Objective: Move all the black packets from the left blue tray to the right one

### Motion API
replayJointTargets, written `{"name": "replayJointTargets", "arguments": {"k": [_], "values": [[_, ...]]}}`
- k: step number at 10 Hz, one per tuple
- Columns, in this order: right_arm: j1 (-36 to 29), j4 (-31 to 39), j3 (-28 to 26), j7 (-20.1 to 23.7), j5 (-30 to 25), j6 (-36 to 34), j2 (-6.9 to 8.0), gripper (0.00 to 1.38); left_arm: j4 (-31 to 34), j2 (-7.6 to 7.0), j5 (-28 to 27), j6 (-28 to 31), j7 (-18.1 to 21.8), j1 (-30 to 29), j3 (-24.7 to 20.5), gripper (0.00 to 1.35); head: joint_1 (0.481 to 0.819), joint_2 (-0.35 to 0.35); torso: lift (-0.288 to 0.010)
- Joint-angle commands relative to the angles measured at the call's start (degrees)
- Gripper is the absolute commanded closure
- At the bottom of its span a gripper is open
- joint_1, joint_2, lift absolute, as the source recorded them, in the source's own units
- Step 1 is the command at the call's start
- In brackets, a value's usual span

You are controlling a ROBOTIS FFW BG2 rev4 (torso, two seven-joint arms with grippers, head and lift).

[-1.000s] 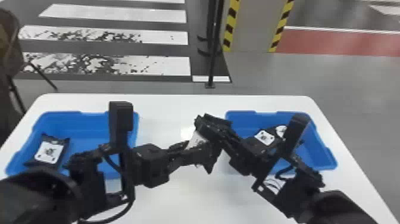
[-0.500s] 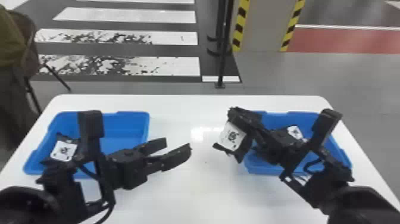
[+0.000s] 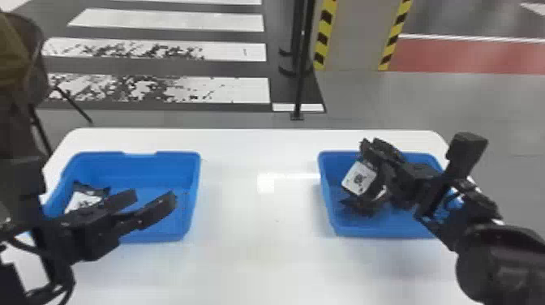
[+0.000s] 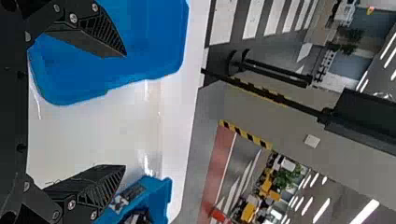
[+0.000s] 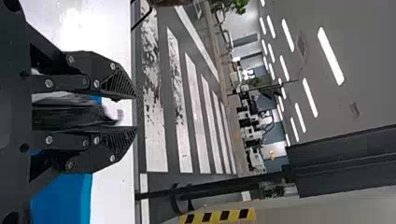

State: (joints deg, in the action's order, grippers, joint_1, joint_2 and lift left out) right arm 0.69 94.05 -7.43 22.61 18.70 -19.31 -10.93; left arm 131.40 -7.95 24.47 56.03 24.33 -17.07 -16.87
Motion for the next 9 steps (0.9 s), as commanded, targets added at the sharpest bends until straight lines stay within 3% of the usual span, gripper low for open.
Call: {"name": "replayJointTargets", "arguments": {"k": [1, 2, 4, 7, 9], "values": [[0.72, -1.31, -1.48, -1.34, -5.44, 1.04, -0.06, 0.33, 0.01, -0.14, -2.19, 0.63, -0.16, 0.62, -2.90, 0.20, 0.695, -0.040, -0.140], [-2.66, 2.91, -1.71, -2.92, -6.59, 1.60, 0.03, 0.12, 0.01, -0.23, -4.24, 1.48, -0.33, 1.18, -4.50, 0.20, 0.695, -0.038, -0.140], [-12.78, 13.60, -1.71, -4.59, -6.82, 1.88, 1.35, 0.11, 0.01, -0.93, -8.70, 5.70, -0.95, 2.31, -7.47, 0.20, 0.695, -0.007, -0.140], [-27.55, 26.68, -1.71, -4.59, -7.73, 9.05, 3.98, 0.12, -0.41, -1.19, -14.64, 11.18, -1.92, 3.86, -10.32, 0.20, 0.695, 0.100, -0.140], [-31.77, 29.91, -1.60, -4.59, -6.24, 9.19, 5.04, 0.13, -3.37, -1.37, -18.07, 12.73, -2.62, 6.25, -10.67, 0.20, 0.695, 0.178, -0.140]]}}
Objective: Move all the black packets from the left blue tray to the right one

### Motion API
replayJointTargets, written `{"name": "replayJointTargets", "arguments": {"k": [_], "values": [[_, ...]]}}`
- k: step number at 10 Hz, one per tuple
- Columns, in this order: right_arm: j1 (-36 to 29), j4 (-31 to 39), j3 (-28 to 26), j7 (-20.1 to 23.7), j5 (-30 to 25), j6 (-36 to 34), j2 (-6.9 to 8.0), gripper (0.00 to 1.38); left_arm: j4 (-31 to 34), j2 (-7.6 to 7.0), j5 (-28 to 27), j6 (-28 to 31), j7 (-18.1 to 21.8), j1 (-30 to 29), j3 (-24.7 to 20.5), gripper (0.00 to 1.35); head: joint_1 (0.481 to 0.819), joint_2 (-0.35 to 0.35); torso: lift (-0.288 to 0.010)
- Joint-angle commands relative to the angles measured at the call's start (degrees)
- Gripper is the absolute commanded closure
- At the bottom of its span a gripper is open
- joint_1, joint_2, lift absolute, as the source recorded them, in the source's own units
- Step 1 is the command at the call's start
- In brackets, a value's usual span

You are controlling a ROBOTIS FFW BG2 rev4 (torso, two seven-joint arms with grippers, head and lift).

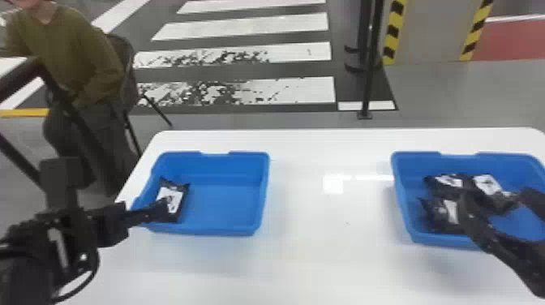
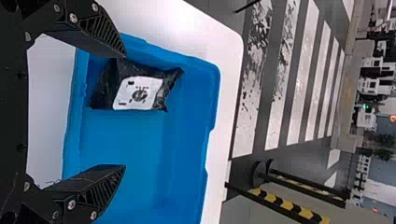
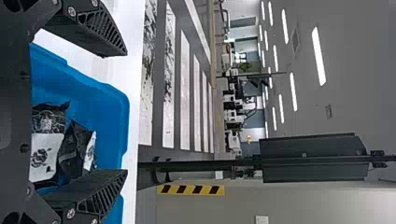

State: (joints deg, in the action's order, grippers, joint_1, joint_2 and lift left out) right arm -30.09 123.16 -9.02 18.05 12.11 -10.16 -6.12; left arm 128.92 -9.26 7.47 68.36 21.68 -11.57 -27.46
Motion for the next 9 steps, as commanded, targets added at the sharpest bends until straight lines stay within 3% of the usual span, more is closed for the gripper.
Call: {"name": "replayJointTargets", "arguments": {"k": [1, 3, 6, 9], "values": [[-1.54, 0.94, 0.90, 0.24, 1.14, 0.04, 0.23, 0.13, -4.12, -0.59, -2.90, 0.68, -0.06, 2.85, 0.27, 0.20, 0.695, 0.207, -0.140], [-1.40, 0.24, 0.90, 1.47, 1.60, -1.22, 0.23, 0.13, -10.17, -1.29, -5.07, 0.40, -0.15, 7.91, 2.67, 0.20, 0.695, 0.242, -0.140], [-1.26, -0.46, 1.36, 2.08, 2.51, -2.21, 0.23, 0.13, -20.01, -2.26, -6.90, 0.40, -0.41, 15.09, 6.56, 0.20, 0.695, 0.240, -0.140], [-0.98, -1.17, 1.48, 2.61, 3.65, -2.77, 0.23, 0.13, -25.92, -2.17, -8.38, 1.95, -1.56, 18.60, 8.04, 0.20, 0.695, 0.232, -0.140]]}}
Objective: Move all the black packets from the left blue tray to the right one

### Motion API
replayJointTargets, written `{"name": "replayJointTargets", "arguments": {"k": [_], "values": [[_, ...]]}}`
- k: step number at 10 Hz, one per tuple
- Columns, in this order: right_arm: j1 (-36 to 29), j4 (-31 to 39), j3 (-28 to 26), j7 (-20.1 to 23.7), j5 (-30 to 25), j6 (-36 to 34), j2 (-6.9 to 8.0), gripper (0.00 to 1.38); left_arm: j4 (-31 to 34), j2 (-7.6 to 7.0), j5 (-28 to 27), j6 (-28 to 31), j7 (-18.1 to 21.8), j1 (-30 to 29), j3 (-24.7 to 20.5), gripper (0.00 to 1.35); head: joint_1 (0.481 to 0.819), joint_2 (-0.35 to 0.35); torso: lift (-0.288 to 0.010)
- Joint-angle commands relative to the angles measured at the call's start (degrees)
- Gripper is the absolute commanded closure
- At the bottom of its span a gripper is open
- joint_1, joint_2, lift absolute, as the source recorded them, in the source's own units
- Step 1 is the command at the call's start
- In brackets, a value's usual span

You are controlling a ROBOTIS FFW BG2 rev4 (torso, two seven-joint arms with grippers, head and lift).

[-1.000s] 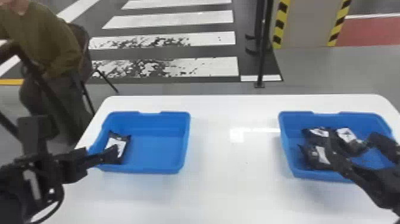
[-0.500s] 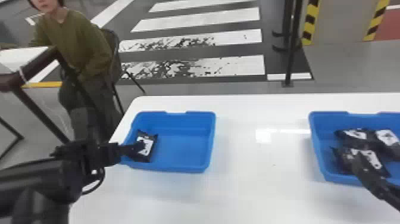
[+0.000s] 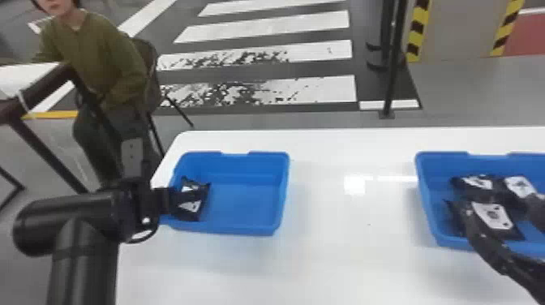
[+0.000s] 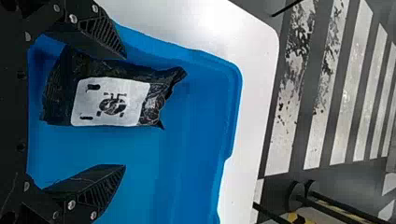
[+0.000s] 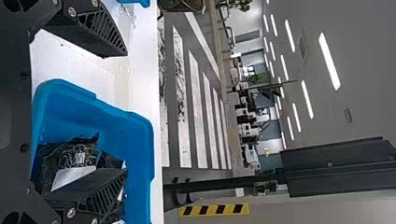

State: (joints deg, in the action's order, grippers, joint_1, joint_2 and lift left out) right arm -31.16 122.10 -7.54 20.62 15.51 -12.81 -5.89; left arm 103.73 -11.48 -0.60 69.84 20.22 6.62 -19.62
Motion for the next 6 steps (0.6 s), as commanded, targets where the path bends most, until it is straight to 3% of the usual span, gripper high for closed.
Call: {"name": "replayJointTargets", "arguments": {"k": [1, 2, 3, 4, 6], "values": [[0.09, -0.25, 0.00, 0.13, 0.71, -0.12, 0.00, 0.13, -3.54, 0.05, -0.54, 0.47, -0.36, 1.96, 0.54, 0.20, 0.695, 0.233, -0.140], [0.09, -0.67, 0.00, 0.21, 1.05, -0.27, 0.00, 0.14, -6.63, -0.04, -1.23, 0.47, -0.36, 3.79, 1.11, 0.21, 0.695, 0.235, -0.140], [0.37, -0.95, 0.00, 0.39, 1.40, -0.27, 0.00, 0.14, -9.73, -0.13, -1.11, 1.03, -0.27, 5.48, 1.33, 0.35, 0.695, 0.234, -0.140], [0.51, -1.23, 0.00, 0.39, 1.51, -0.27, 0.00, 0.14, -10.85, -0.21, -1.00, 1.31, -0.27, 5.90, 1.91, 0.72, 0.695, 0.230, -0.140], [0.37, -1.65, 0.00, 0.57, 2.31, -0.41, -0.09, 0.15, -11.13, 0.05, -2.03, 1.60, -0.27, 5.62, 1.22, 1.11, 0.695, 0.225, -0.140]]}}
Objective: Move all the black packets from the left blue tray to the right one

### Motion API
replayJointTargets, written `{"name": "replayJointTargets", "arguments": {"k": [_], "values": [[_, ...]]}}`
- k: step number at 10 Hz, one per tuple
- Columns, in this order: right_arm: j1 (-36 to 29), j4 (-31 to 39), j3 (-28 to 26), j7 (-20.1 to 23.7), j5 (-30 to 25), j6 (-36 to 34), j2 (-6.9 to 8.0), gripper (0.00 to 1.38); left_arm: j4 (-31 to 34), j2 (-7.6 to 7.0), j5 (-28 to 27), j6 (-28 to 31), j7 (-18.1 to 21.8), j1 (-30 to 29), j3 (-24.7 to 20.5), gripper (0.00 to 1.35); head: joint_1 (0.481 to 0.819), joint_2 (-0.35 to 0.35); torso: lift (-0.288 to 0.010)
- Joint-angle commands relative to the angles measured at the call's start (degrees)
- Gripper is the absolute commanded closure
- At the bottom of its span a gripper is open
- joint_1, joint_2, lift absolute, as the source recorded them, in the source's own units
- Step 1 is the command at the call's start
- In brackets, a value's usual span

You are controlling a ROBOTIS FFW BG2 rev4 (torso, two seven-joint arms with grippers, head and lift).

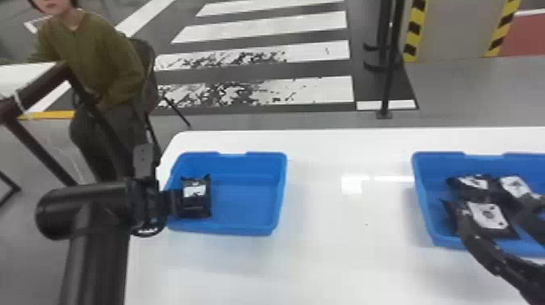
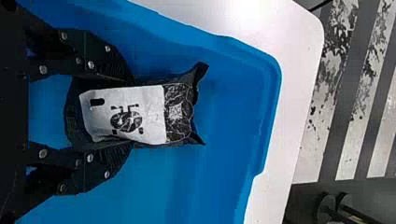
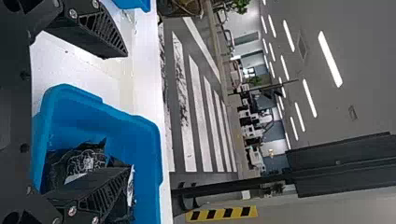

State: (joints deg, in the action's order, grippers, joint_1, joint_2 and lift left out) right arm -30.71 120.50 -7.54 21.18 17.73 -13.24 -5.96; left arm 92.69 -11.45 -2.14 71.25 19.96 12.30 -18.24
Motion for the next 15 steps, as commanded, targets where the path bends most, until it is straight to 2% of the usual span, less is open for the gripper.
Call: {"name": "replayJointTargets", "arguments": {"k": [1, 3, 4, 6, 8, 10, 12, 15], "values": [[-0.08, -0.06, 0.00, 0.00, 0.32, -0.26, -0.01, 0.15, -0.09, 0.12, -1.17, -1.22, -0.01, -0.90, -0.27, 1.21, 0.695, 0.227, -0.140], [-0.08, -0.20, 0.00, 0.09, 1.00, -0.54, -0.01, 0.16, 0.47, 0.12, -1.51, -4.18, 1.39, -1.75, -0.27, 1.21, 0.695, 0.240, -0.140], [-0.08, -0.06, 0.00, 0.09, 1.12, -0.54, -0.01, 0.16, 4.55, 0.20, 0.31, -5.16, 1.57, -3.57, 0.07, 1.21, 0.695, 0.240, -0.140], [0.34, 0.92, 0.00, 0.26, 1.12, -0.54, -0.01, 0.17, 17.06, 0.20, 6.37, -7.13, 1.92, -9.34, 2.13, 1.21, 0.695, 0.222, -0.140], [1.60, 2.61, 0.91, 1.85, 2.15, -3.07, -0.01, 0.17, 27.75, 0.29, 12.20, -8.96, 2.36, -15.11, 4.75, 1.21, 0.695, 0.167, -0.140], [4.42, 2.61, 2.97, 3.69, 4.66, -6.58, -0.37, 0.16, 34.92, 0.55, 18.37, -11.07, 2.98, -19.89, 8.87, 1.21, 0.695, 0.122, -0.140], [8.07, 0.64, 6.51, 4.13, 10.60, -9.11, -1.86, 0.16, 36.33, 0.38, 22.94, -13.18, 3.50, -21.43, 15.50, 1.21, 0.695, 0.057, -0.140], [12.71, -0.76, 12.22, 4.13, 18.37, -9.54, -3.79, 0.16, 36.19, 0.29, 26.14, -14.02, 3.86, -21.72, 20.98, 1.21, 0.695, 0.010, -0.140]]}}
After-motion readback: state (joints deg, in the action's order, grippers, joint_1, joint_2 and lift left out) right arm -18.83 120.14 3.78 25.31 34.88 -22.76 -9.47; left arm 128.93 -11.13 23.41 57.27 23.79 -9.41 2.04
